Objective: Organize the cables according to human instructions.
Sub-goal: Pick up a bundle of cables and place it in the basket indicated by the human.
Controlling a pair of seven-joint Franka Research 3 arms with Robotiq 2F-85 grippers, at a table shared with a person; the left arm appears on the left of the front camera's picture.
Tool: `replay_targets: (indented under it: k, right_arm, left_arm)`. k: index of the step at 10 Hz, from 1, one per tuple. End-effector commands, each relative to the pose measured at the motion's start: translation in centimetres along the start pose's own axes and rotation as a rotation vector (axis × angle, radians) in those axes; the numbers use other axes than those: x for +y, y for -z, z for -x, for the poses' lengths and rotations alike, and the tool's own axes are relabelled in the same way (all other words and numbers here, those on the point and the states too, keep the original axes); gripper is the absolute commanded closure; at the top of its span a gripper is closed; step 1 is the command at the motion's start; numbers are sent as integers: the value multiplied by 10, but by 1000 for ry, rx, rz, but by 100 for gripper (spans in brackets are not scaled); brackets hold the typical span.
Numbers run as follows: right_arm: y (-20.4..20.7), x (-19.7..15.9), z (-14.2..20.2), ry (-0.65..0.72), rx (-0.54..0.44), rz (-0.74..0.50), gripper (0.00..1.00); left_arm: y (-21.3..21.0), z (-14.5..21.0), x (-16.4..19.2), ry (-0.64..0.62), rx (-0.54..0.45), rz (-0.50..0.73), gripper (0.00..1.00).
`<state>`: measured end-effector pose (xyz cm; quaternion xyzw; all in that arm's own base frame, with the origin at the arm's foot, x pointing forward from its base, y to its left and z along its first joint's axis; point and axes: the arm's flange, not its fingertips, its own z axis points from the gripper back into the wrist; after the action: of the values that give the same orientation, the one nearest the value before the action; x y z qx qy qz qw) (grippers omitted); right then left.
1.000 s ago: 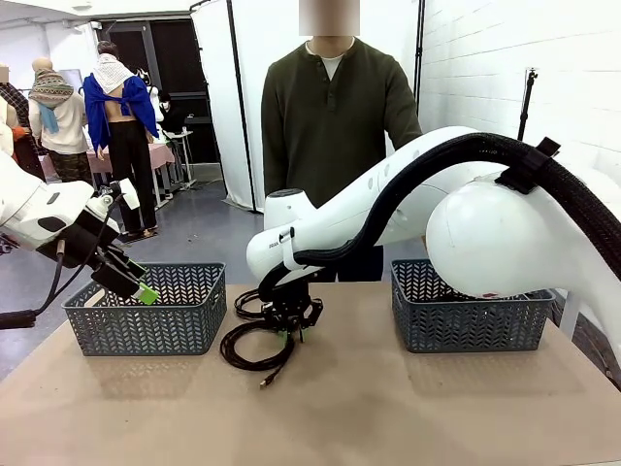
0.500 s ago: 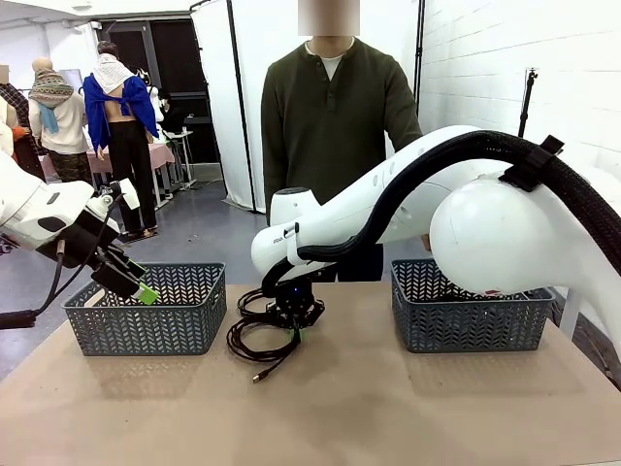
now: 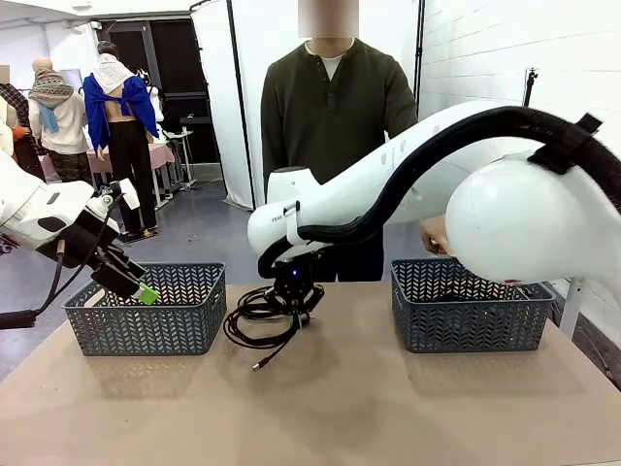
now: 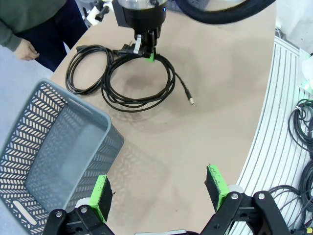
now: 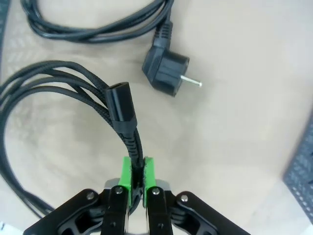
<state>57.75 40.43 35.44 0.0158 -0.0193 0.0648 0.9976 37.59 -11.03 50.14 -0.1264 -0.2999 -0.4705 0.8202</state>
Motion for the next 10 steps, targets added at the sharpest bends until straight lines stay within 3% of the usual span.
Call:
replay_targets:
  k: [1,3,6,10]
  right_arm:
    - [-19,-11,12,-57,56,-10,100]
    - [-49,-21,15,-215,100,-28,100]
    - [-90,-56,21,-529,79,2,100]
    - [-122,-102,26,-917,135,-33,100]
  left_arm:
    - [1,4,3,14,-14,17,0]
    - [1,4,3,14,-14,17,0]
    - [1,4,3,14,-14,17,0]
    - [1,4,3,14,-14,17,0]
